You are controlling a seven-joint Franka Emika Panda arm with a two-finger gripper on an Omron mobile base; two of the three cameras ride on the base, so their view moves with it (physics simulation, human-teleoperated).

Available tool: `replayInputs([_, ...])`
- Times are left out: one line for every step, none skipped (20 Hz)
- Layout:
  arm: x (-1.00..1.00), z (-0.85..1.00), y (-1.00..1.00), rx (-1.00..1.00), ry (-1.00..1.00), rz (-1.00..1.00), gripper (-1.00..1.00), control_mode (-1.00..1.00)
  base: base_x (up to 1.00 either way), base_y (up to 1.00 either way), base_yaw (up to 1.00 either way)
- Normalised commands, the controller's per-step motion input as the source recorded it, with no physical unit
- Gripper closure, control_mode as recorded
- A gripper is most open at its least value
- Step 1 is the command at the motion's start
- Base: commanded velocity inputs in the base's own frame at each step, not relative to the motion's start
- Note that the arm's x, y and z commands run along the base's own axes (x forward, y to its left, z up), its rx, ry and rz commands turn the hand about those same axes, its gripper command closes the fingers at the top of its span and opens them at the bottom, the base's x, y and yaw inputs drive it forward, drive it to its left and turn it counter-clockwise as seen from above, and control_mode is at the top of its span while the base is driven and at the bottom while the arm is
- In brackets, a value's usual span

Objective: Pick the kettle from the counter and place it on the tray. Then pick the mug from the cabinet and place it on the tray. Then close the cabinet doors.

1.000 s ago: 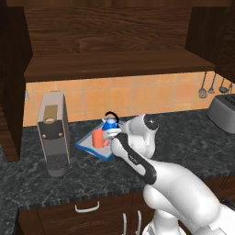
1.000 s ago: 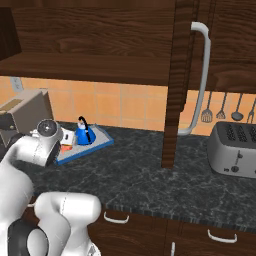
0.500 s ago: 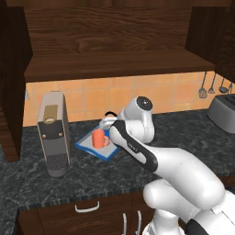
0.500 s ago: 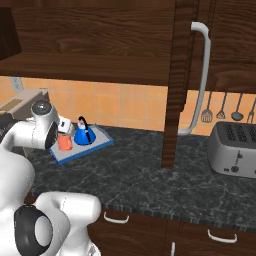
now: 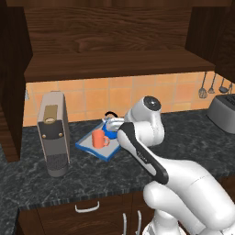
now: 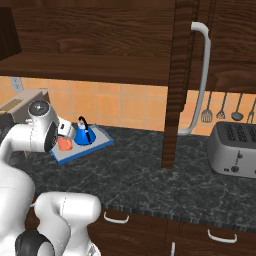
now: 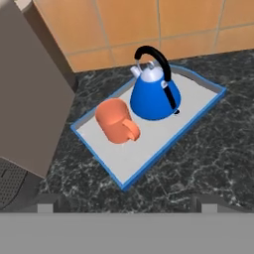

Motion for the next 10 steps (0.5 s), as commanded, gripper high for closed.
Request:
replayInputs([-0.06, 0.00, -0.14, 0.00, 0.00, -0.03, -1.00, -1.00, 0.00, 0.00, 0.00])
replayInputs([0.00, 0.00, 0.00, 0.00, 0.00, 0.00, -1.00, -1.00, 0.00, 0.00, 0.00])
replayInputs([0.00, 0.00, 0.00, 0.00, 0.00, 0.00, -1.00, -1.00, 0.00, 0.00, 0.00])
replayInputs([-0.06, 0.00, 0.00, 0.00, 0.00, 0.00, -1.00, -1.00, 0.00, 0.00, 0.00])
replayInputs([-0.31, 0.00, 0.00, 0.00, 0.00, 0.00, -1.00, -1.00, 0.00, 0.00, 0.00])
replayInputs([-0.41, 0.17, 0.06, 0.00, 0.00, 0.00, -1.00, -1.00, 0.00, 0.00, 0.00])
replayInputs([-0.44, 0.28, 0.15, -0.02, 0.00, 0.00, -1.00, -1.00, 0.00, 0.00, 0.00])
replayInputs([-0.44, 0.34, 0.18, -0.05, 0.00, 0.00, -1.00, -1.00, 0.00, 0.00, 0.00])
replayInputs([-0.43, 0.37, 0.19, -0.07, 0.02, 0.00, -1.00, -1.00, 0.00, 0.00, 0.00])
replayInputs([-0.44, 0.37, 0.24, -0.10, 0.03, 0.00, -1.00, -1.00, 0.00, 0.00, 0.00])
